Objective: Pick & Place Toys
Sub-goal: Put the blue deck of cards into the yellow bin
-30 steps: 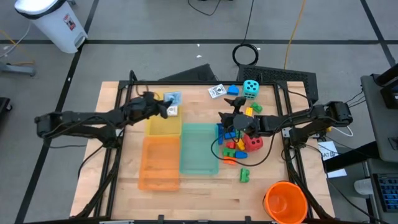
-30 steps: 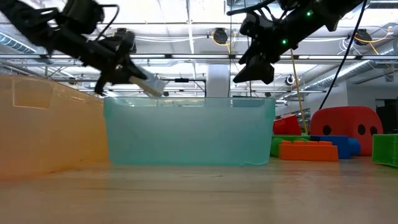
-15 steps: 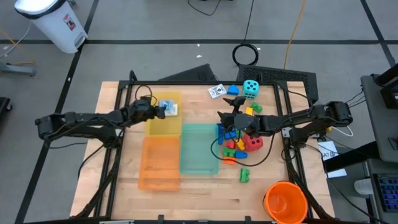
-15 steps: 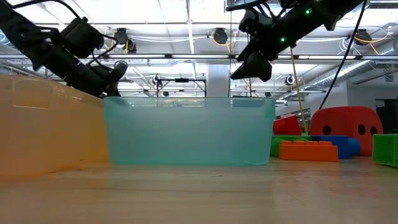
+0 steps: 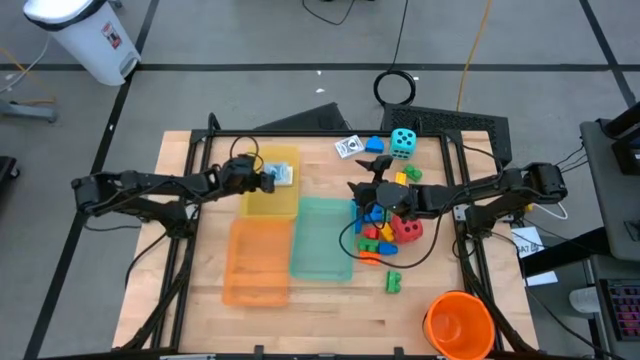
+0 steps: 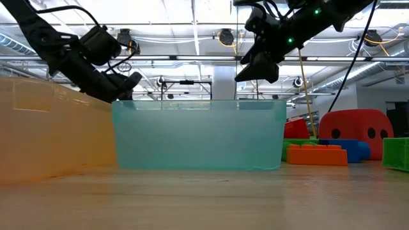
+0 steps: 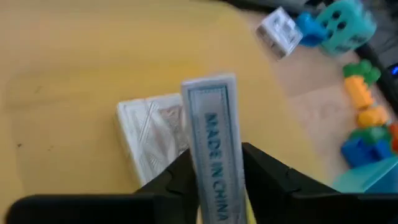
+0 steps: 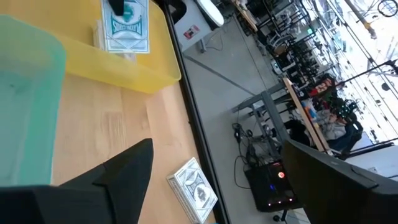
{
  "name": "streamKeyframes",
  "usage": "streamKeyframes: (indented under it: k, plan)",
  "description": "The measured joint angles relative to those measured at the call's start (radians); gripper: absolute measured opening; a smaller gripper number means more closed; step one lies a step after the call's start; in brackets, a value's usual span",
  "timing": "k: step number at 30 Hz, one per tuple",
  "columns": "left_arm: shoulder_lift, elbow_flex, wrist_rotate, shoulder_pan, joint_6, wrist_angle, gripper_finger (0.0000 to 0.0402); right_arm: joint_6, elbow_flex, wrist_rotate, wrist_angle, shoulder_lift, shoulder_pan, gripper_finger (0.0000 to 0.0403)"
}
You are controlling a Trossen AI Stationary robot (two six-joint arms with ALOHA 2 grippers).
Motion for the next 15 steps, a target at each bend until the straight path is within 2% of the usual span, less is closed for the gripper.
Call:
streamKeyframes:
  k: [8, 15]
  plan:
    - [0.001, 0.000, 0.023, -0.002, 0.039, -0.003, 0.0193, 0.012, 0.000, -0.001, -0.001, 0.000, 0.000, 0.0320]
    - [-0.034, 0.001, 0.040, 0.015, 0.084, -0.006, 0.0212, 0.036, 0.000, -0.003, -0.001, 0.000, 0.000, 0.0320]
